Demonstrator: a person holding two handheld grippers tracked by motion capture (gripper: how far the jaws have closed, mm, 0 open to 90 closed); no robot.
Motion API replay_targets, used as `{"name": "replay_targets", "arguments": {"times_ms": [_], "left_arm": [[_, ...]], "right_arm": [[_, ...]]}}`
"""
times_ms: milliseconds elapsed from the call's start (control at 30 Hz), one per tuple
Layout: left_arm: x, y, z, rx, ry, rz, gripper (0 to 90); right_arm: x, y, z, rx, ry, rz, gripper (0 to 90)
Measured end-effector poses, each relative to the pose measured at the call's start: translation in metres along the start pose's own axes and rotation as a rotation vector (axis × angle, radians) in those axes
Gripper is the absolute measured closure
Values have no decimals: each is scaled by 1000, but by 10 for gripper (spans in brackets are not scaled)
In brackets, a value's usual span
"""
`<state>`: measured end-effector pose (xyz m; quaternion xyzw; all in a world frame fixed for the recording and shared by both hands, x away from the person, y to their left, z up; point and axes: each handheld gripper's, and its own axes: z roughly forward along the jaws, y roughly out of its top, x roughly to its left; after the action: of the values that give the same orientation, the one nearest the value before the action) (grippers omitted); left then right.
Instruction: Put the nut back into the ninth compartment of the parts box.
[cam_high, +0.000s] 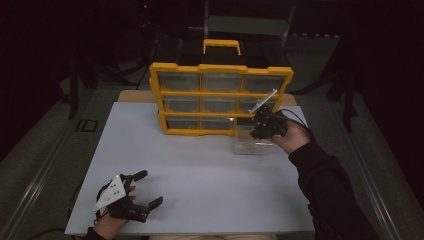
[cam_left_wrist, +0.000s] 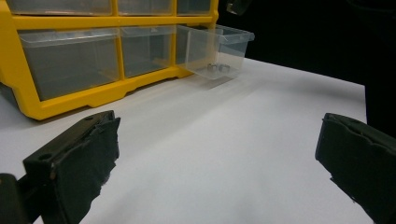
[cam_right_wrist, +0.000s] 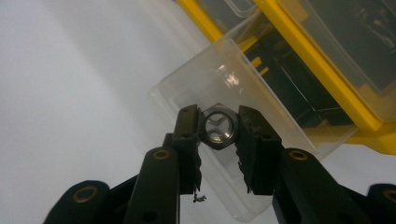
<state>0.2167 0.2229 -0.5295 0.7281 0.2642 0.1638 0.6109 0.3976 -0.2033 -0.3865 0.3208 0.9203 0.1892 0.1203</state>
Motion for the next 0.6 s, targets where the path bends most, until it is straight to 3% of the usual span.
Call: {"name": "replay_targets", "arguments": {"times_ms": [600], "left_arm": [[0,0,0,1,-1,2,0]], "right_arm": [[-22,-9,37,40,-9,102,703]]}}
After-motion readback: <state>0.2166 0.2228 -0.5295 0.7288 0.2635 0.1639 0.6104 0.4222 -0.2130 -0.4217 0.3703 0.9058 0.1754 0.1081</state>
